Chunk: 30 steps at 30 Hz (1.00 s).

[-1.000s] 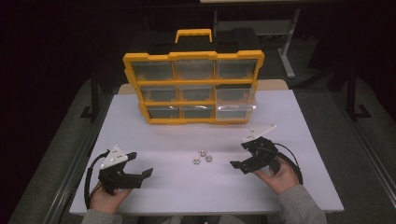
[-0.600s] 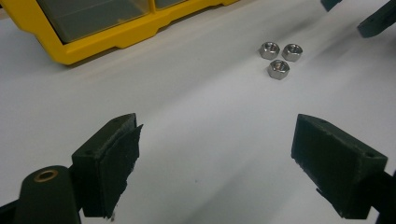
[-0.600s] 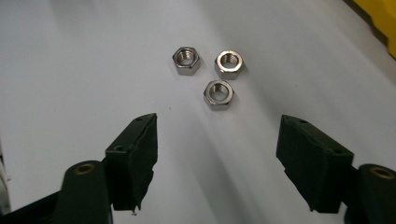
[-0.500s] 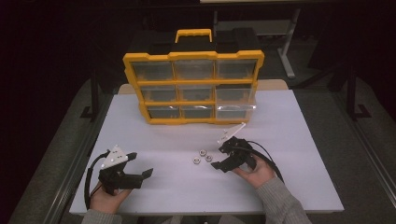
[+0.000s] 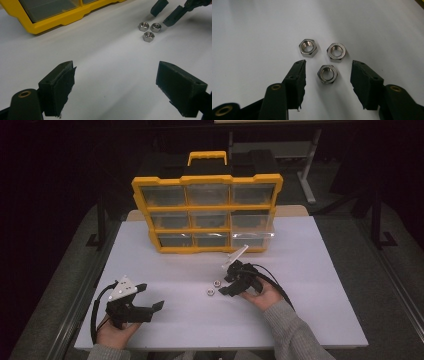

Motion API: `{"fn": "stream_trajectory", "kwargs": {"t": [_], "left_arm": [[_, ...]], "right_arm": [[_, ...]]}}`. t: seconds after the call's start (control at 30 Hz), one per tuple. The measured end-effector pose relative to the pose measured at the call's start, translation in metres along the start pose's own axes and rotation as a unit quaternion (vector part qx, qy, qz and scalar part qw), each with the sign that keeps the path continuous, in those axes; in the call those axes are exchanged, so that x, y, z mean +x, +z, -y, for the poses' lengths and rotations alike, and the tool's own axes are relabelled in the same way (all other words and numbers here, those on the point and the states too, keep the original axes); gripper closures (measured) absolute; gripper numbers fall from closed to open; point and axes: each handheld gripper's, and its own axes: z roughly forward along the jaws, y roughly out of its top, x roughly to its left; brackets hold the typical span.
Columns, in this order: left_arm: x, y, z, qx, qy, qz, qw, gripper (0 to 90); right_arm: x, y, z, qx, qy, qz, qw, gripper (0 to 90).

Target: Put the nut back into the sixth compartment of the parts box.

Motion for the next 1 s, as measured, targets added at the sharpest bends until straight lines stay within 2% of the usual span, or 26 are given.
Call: {"fn": "stream_trajectory", "kwargs": {"t": [0.03, 0.13, 0.17, 0.27, 0.33, 0.57, 0.8, 0.9, 1.0], "left_arm": [[-0.001, 0.000, 0.000, 0.000, -0.005, 0.001, 1.0000, 14.8], [0.000, 0.000, 0.000, 0.002, -0.004, 0.000, 1.0000, 14.8], [0.000, 0.000, 0.000, 0.002, -0.005, 0.000, 1.0000, 14.8], [0.000, -0.001, 0.000, 0.002, -0.003, -0.001, 1.0000, 14.8], [0.000, 0.000, 0.000, 0.002, -0.008, -0.001, 1.0000, 14.8], [0.000, -0.001, 0.001, 0.000, -0.008, -0.001, 1.0000, 14.8], [0.001, -0.001, 0.001, 0.001, -0.008, -0.002, 1.0000, 14.9], [0.001, 0.000, 0.001, -0.001, -0.009, -0.002, 1.0000, 14.9], [0.001, -0.001, 0.001, -0.001, -0.010, -0.002, 0.9999, 14.9]], "right_arm": [[-0.002, 0.002, 0.000, -0.001, -0.006, 0.002, 1.0000, 46.7], [-0.004, 0.005, 0.000, 0.007, 0.002, -0.005, 1.0000, 50.1], [-0.005, 0.007, 0.001, 0.005, -0.008, -0.005, 0.9999, 51.0], [-0.004, 0.009, 0.001, 0.012, -0.009, -0.003, 0.9999, 53.0], [-0.005, 0.012, 0.001, 0.016, -0.018, -0.007, 0.9997, 56.4], [-0.001, 0.016, 0.001, 0.031, -0.034, 0.000, 0.9989, 65.2], [0.001, 0.017, 0.000, 0.038, -0.044, 0.009, 0.9983, 65.8], [0.004, 0.018, -0.002, 0.044, -0.055, 0.022, 0.9972, 66.1], [0.006, 0.018, -0.003, 0.051, -0.047, 0.025, 0.9973, 66.2]]}}
